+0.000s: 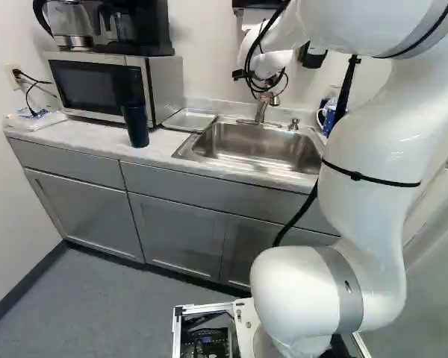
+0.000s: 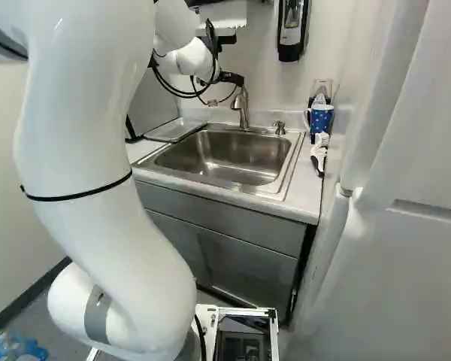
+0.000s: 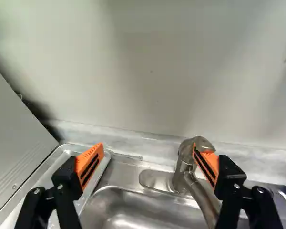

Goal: Rinse the cup and place it in the tray

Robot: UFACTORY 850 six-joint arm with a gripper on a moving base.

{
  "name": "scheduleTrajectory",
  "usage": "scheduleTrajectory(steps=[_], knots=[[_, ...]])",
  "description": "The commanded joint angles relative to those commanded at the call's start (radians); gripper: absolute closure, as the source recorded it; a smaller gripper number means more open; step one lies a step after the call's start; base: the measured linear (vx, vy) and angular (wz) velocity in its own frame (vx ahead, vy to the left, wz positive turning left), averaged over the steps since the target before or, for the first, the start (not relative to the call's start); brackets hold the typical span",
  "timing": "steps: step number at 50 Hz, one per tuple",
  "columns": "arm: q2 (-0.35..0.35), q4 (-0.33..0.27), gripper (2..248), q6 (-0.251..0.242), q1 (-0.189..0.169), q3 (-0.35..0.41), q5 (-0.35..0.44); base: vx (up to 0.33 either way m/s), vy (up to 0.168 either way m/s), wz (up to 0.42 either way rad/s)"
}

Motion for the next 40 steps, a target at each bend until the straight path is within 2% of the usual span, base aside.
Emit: scheduleTrajectory(steps=[17, 40], knots=[[0.000, 0.000, 3, 0.000, 0.000, 0.000, 0.079, 0.000, 0.000, 0.000], [0.004, 0.000, 3, 0.000, -0.001, 0.005, 0.083, 0.000, 0.000, 0.000]])
